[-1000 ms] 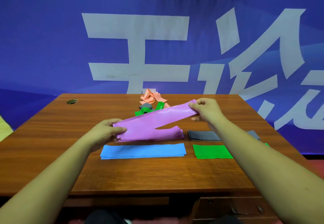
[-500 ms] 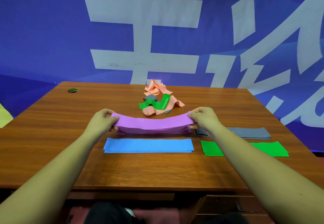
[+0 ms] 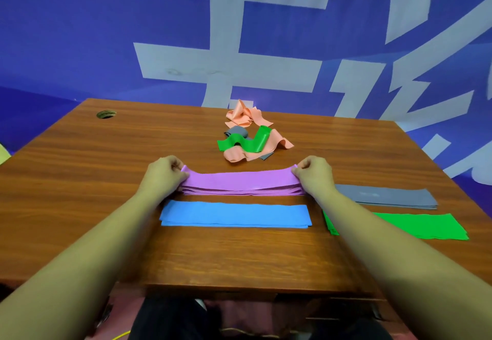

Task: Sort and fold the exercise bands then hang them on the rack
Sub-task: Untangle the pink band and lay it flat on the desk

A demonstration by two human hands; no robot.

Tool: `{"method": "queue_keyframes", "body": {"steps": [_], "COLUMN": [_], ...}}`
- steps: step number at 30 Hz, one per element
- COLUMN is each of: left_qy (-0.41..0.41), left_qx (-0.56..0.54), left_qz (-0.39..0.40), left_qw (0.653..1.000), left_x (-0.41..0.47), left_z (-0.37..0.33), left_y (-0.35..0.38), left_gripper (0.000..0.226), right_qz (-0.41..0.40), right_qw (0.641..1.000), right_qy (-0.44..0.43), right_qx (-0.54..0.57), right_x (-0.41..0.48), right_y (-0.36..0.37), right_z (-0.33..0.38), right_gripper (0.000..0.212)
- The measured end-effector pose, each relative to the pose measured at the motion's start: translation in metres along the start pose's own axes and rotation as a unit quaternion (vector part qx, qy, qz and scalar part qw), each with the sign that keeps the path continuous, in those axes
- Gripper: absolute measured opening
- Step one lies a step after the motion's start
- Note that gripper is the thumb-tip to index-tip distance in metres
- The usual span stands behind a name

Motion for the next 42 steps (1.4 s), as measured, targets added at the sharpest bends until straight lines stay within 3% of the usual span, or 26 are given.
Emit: {"method": "queue_keyframes", "body": {"steps": [4, 10, 14, 17, 25, 31, 38, 42], "left_qy": [0.01, 0.066, 0.082, 0.056, 0.121, 0.126, 0.06, 0.057], "left_qx": [0.043, 0.004, 0.117, 0.163, 0.115, 0.103, 0.107, 0.167], "left_qz": [0.003, -0.023, 0.015, 0.015, -0.072, -0.037, 0.036, 0.059], "left_qw": [0.999, 0.998, 0.99, 0.985, 0.983, 0.986, 0.992, 0.983], "left_x": [-0.001, -0.005, -0.005, -0.008, 0.005, 0.052, 0.117, 0.135], "left_z": [0.011, 0.003, -0.001, -0.001, -0.047, -0.092, -0.089, -0.079], "left_y": [0.008, 0.006, 0.017, 0.016, -0.01, 0.016, 0.078, 0.103], "left_gripper": [0.013, 0.022, 0.009, 0.012, 0.016, 0.01, 0.039, 0.041], "right_qz": [0.002, -0.022, 0.007, 0.002, -0.027, 0.014, 0.094, 0.114], "right_qw": [0.998, 0.997, 0.989, 0.981, 0.981, 0.975, 0.965, 0.959], "right_qy": [-0.015, -0.066, -0.08, -0.101, -0.129, -0.175, -0.19, -0.17], "right_qx": [-0.053, -0.035, -0.128, -0.167, -0.143, -0.133, -0.154, -0.196], "right_x": [-0.002, -0.009, -0.013, -0.017, 0.002, 0.041, 0.088, 0.111], "right_y": [0.009, 0.004, 0.013, 0.016, -0.002, 0.027, 0.092, 0.111], "right_z": [-0.007, -0.003, -0.005, -0.002, 0.034, 0.072, 0.078, 0.057], "right_gripper": [0.017, 0.01, 0.01, 0.006, 0.012, 0.023, 0.045, 0.039]}}
Point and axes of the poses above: each hand's wrist, its own x-axis towards the middle knuckle, its own y-axis out of the palm, z = x × y, the point moved 9 cm from there along x, towards the middle knuckle, and after that the axes turned 8 degrees about x, right-handed, at the moved point
